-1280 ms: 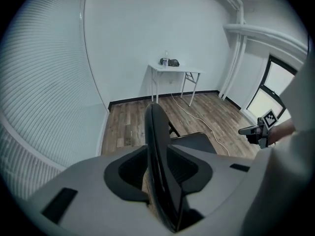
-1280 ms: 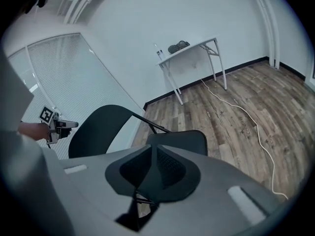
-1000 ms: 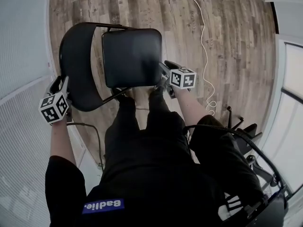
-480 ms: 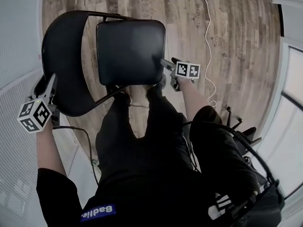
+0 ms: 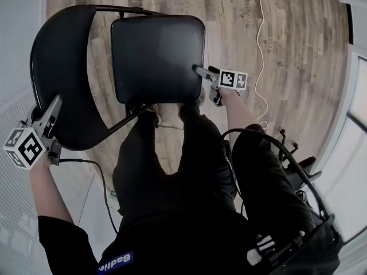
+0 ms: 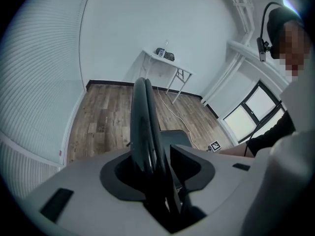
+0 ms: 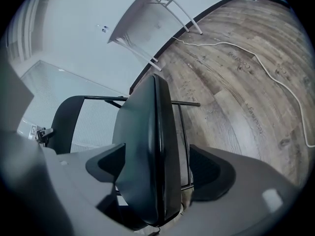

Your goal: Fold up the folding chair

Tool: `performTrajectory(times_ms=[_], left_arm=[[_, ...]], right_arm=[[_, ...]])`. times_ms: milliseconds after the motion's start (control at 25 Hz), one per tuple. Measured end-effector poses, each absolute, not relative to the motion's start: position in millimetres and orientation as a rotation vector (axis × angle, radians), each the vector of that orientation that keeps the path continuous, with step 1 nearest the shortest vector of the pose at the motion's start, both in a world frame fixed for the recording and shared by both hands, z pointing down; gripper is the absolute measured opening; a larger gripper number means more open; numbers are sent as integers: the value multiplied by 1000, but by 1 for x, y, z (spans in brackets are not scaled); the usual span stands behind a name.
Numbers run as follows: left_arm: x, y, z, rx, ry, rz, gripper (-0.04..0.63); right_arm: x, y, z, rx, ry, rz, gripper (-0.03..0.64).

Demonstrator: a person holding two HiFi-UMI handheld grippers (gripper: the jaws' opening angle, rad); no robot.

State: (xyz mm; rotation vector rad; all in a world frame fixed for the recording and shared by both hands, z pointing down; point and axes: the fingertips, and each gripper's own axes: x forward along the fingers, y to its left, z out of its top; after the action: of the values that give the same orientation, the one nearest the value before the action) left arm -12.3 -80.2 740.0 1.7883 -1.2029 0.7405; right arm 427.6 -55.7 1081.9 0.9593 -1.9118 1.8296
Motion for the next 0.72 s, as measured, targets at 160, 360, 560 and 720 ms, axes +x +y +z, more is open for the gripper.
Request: performTrajectory(times_ms=[160, 360, 560, 720], left_arm=[[-7, -79, 742, 1752, -1179, 764, 155], [-10, -71, 745, 1701, -1186, 753, 153], [-9, -72, 743, 1685, -1207, 785, 151], [-8, -72, 741, 1674, -1211, 771, 126]], right_arm=[[419, -60, 1099, 898, -1924, 1885, 377], [396, -55, 1107, 777, -1941, 1910, 376], [396, -53, 1107, 795, -1945, 1928, 374], [396, -56, 1104, 842, -1956, 1949, 374]])
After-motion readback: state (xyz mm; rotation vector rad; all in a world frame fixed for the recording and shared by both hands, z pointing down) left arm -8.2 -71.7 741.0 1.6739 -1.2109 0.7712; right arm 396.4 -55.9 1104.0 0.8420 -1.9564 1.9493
